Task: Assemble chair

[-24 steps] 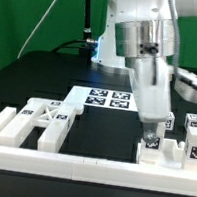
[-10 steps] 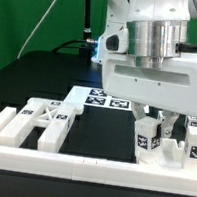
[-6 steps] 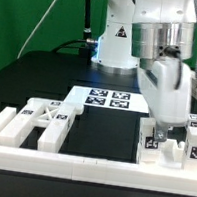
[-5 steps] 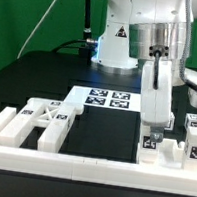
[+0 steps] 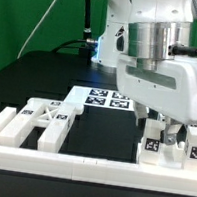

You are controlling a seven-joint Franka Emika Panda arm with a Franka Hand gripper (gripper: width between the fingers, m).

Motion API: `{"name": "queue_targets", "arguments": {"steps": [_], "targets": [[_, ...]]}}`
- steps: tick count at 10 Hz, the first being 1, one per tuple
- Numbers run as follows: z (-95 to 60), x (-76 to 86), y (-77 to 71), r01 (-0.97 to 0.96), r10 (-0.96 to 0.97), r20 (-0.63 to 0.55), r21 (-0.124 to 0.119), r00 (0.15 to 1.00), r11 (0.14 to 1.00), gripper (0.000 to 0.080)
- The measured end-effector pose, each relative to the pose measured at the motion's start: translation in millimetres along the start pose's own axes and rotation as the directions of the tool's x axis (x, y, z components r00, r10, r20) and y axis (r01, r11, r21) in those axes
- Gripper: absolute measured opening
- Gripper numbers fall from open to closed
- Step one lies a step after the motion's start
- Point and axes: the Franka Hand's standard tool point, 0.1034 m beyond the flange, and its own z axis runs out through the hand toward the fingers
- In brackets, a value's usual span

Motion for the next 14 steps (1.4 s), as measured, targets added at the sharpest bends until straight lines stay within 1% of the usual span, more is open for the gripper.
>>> {"name": "queue_targets", "arguments": {"steps": [1, 2, 3, 4, 5, 6, 7, 8, 9, 10, 11, 13, 14], "targets": [[1.3, 0.0, 4.5, 0.157, -0.157, 0.003, -0.005, 0.988, 0.988, 0.063], [-0.8, 1.6, 6.0, 0.164, -0.164, -0.023, 0.01, 0.986, 0.986, 0.063], [0.0, 2.5, 7.9, 0.264, -0.264, -0.026, -0.001, 0.964, 0.964, 0.0646], [0.2, 3.5, 7.0, 0.381, -0.381, -0.028, -0.014, 0.924, 0.924, 0.0646], [0.0, 4.8, -2.2, 0.611, -0.613, -0.038, -0.054, 0.789, 0.79, 0.0649], [0.4, 2.1, -7.3, 0.701, -0.703, -0.036, -0.063, 0.71, 0.711, 0.0649], [0.8, 1.9, -6.9, 0.672, -0.674, -0.037, -0.058, 0.738, 0.739, 0.0649], [0.9, 2.2, -6.8, 0.664, -0.666, -0.038, -0.058, 0.745, 0.745, 0.0649], [1.0, 1.7, -7.0, 0.613, -0.615, -0.041, -0.054, 0.787, 0.788, 0.0517], [1.2, 1.5, -6.9, 0.539, -0.541, -0.046, -0.05, 0.84, 0.841, 0.0317], [1.6, 3.4, -5.2, 0.513, -0.515, -0.047, -0.052, 0.856, 0.857, 0.0292], [1.9, 4.7, -3.8, 0.338, -0.34, -0.055, -0.043, 0.939, 0.94, 0.0292], [2.2, 4.1, -0.4, 0.086, -0.088, -0.038, -0.04, 0.995, 0.995, 0.0292]]}}
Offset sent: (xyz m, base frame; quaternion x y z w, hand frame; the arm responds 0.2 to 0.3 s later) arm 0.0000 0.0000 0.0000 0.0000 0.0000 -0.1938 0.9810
